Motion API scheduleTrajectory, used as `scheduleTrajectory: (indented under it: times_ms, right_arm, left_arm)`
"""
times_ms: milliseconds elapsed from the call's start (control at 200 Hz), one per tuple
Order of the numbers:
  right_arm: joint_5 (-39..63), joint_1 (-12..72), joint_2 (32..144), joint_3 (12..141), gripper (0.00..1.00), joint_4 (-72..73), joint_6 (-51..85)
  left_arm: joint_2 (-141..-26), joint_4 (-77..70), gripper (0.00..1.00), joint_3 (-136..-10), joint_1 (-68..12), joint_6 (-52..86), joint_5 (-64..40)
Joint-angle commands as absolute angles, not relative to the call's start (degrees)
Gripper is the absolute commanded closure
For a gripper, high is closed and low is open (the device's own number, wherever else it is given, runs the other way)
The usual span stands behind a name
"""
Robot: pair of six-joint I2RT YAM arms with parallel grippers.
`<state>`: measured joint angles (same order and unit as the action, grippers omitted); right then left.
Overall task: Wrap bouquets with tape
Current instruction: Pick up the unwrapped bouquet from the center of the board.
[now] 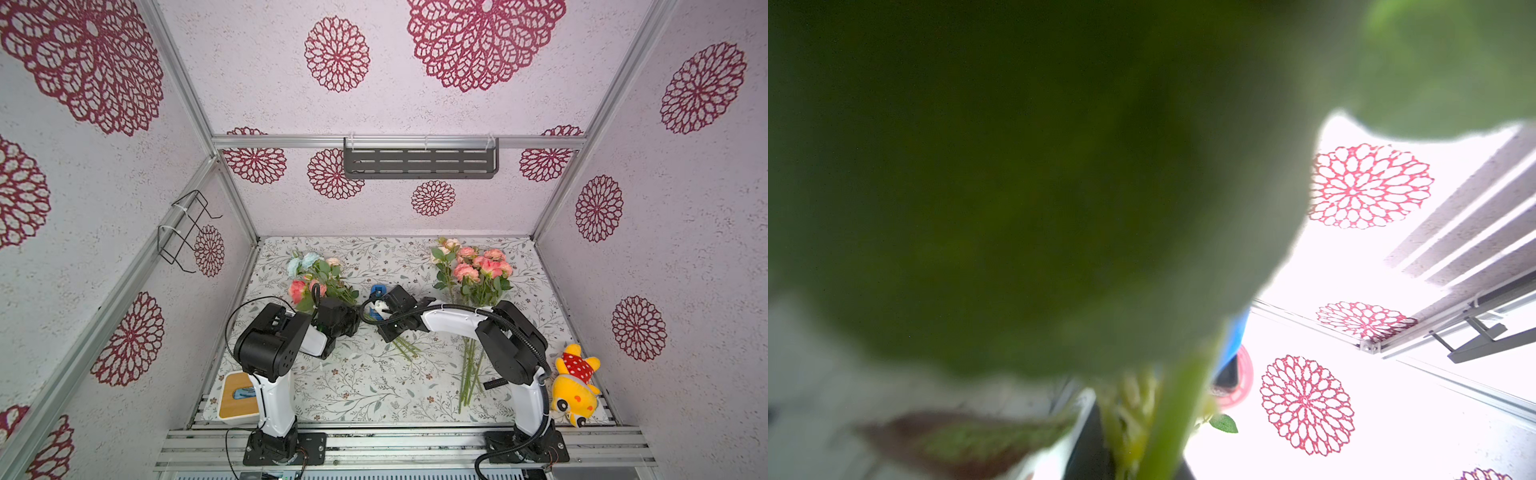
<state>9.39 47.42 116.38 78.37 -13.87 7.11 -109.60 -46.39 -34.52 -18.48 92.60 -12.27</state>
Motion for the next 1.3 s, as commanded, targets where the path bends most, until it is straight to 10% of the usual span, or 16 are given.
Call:
scheduleTrajectory:
  times_ms: [0, 570, 1296]
  right_arm:
    - [6.09, 46.87, 114.08, 82.18, 1.00, -14.96, 6.73]
    - [12.60, 45.79, 118.12, 87.70, 1.00, -17.55, 9.22]
    - [15.69, 45.83, 117.30, 88.06, 1.00, -16.61, 10.19]
  left_arm:
    - [-107.96, -43.60, 0.88, -33.71, -18.29, 93.67, -11.42]
    - [-97.64, -40.05, 0.32, -27.69, -17.12, 99.17, -12.57]
    - [-102.12, -35.95, 0.39, -36.51, -21.14, 97.56, -15.98]
